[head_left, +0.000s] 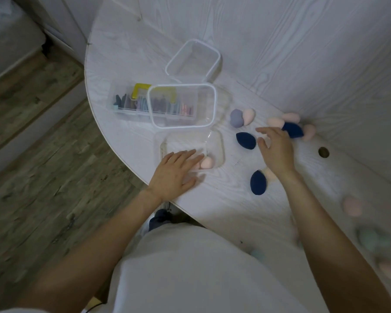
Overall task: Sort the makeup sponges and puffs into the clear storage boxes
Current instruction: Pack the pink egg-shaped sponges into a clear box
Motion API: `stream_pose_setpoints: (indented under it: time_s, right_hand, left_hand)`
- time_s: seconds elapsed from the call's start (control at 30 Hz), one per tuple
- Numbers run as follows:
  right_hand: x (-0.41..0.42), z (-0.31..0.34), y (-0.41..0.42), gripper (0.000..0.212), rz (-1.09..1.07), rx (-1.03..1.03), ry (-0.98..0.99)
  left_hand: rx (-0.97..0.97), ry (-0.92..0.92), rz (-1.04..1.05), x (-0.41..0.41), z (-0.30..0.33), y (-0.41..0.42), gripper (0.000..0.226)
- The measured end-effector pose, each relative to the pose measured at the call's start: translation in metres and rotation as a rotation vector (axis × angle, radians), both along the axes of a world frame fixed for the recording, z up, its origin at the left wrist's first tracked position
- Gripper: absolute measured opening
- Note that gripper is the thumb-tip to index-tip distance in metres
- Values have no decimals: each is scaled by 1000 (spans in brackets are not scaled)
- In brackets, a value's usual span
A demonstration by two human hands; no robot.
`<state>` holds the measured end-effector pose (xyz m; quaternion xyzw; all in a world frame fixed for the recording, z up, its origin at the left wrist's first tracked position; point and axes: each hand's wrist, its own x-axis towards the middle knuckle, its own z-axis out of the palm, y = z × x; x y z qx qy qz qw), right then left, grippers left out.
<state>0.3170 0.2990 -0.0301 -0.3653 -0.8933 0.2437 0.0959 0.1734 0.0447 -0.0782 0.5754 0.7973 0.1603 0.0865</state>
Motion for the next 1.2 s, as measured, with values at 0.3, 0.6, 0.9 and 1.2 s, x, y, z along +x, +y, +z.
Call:
stream_pose_setpoints:
  time_s: [0.3,0.6,0.9,1.2]
  right_hand:
    - [-68,-24,51,43,142,-186,-316]
    - [-44,8,8,32,-6,-198,102]
    - [-65,12,-82,28,504,177,-259]
    - [-79,-1,-74,18,687,452,-406]
  left_hand:
    - [-156,-59,-25,2,0,2,60]
    - [-6,-54,85,1,7,-9,52]
    - [4,12,135,-3,11,-17,44]
    - [3,92,105,3,-2,-15,36]
